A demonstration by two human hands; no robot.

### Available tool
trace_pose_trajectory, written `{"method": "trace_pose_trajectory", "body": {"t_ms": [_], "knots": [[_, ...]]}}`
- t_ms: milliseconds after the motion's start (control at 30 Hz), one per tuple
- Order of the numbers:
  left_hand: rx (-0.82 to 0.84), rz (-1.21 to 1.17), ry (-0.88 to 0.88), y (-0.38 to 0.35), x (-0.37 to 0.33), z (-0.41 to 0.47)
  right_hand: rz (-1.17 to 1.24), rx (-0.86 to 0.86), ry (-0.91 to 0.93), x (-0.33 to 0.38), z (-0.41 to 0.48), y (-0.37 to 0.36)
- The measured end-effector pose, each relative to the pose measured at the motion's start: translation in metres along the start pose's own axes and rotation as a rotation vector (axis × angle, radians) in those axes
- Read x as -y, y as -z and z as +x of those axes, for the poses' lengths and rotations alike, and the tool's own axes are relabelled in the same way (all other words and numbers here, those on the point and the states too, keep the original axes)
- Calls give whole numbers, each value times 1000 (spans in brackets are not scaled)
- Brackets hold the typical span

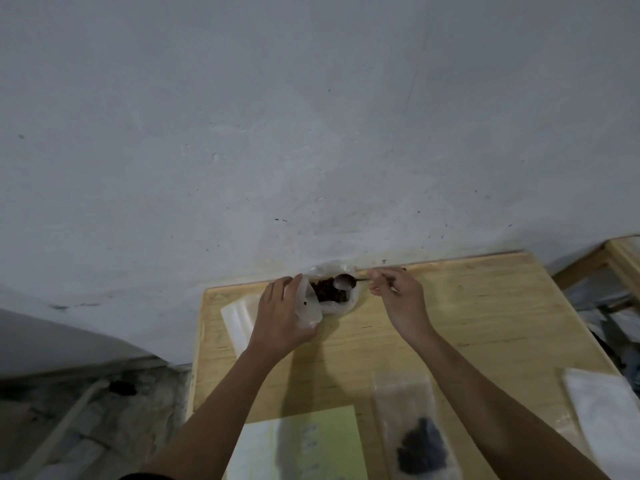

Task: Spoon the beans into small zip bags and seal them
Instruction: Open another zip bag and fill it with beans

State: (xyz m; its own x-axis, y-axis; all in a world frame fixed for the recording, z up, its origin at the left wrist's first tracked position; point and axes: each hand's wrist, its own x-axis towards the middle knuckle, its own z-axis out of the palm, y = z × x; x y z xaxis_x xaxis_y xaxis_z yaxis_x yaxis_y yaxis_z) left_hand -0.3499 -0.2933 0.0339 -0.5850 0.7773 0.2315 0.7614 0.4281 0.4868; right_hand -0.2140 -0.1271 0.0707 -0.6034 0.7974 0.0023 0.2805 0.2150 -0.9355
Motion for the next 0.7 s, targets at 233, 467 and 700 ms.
{"method": "trace_pose_trajectory", "body": {"t_ms": [233, 467, 700], "knots": [[47, -4, 6, 12, 14, -14, 215, -58, -356, -14, -2, -38], [51, 43, 31, 9, 21, -25, 515, -206, -597, -21, -1, -32], [59, 59, 37, 2, 9, -21, 686, -239, -533, -2, -7, 2]]}}
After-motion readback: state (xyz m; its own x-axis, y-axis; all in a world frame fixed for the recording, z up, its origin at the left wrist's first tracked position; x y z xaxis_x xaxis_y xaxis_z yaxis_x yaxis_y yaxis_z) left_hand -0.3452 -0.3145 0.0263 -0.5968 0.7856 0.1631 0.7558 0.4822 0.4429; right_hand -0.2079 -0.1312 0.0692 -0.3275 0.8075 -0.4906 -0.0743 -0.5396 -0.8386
